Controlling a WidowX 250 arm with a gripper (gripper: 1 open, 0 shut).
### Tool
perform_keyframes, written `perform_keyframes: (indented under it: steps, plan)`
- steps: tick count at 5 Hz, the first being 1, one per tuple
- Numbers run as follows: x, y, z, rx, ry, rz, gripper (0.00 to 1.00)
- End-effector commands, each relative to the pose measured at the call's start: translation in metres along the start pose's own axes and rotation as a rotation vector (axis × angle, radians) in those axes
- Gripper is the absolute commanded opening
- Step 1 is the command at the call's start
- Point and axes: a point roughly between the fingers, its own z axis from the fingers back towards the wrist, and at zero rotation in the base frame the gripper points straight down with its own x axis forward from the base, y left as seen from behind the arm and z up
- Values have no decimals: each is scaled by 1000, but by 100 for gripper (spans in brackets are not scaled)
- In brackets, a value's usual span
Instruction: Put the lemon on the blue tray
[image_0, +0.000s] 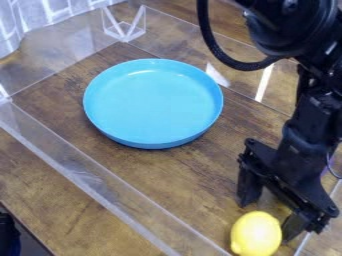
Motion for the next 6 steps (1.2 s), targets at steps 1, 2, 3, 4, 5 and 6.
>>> perform_keyframes:
  steps: [1, 2, 3, 4, 5, 6]
  plan:
    - [2, -8, 2, 6, 17, -69, 100]
    - [8, -3, 2, 9, 34, -98, 100]
    - [6, 1, 1, 4, 51, -73, 100]
    - [3, 5, 0, -3, 68, -44, 100]
    - [1, 9, -1, -7, 85, -16, 100]
    - [-5, 10, -2, -14, 103, 23, 100]
